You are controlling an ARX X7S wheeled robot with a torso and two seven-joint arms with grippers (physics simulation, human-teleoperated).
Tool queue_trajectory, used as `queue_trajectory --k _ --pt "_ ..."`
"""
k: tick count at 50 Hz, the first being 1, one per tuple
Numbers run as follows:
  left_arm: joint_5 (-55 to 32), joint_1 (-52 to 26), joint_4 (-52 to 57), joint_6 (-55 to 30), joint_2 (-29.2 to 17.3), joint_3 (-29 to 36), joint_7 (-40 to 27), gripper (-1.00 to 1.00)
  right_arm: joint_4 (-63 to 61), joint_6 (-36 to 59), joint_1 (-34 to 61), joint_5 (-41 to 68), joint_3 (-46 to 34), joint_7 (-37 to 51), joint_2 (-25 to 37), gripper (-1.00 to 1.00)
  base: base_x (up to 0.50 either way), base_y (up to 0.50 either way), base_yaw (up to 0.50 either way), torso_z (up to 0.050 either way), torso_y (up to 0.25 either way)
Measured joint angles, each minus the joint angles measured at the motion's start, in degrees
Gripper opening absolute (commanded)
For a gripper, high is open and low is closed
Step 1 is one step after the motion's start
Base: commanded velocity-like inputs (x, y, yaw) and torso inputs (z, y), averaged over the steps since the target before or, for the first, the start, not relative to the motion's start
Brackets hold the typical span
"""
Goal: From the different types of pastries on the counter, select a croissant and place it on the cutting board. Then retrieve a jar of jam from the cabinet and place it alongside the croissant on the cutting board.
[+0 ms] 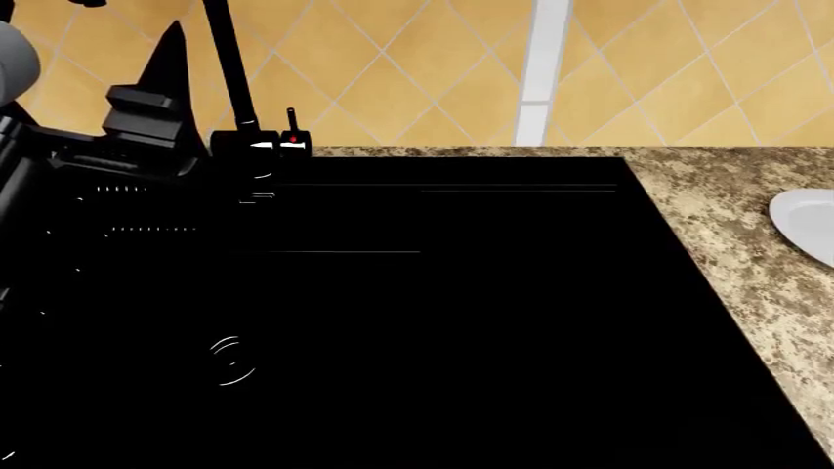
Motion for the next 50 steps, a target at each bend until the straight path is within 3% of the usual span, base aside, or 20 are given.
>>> queue_trajectory --k 10,26,50 --pt "0.3 0.5 0.0 0.4 -0.2 -0.1 0.3 1.0 -1.4 1.0 -0.6 -3.7 2.9 0.0 -0.1 -1.0 0.0 0.0 0.0 0.0 0.0" --pt "1.3 1.6 0.1 1.0 -0.2 0.0 0.9 1.0 0.2 1.9 1.5 -2.7 -3.7 -4.1 -0.1 -1.0 0.0 0.0 0.0 0.0 0.0" --pt "2.1 1.6 0.3 1.2 0.4 1.4 0.7 1.0 -14.6 15.1 1.2 -32.8 16.2 -13.2 0.6 -1.0 0.0 0.0 0.0 0.0 0.0"
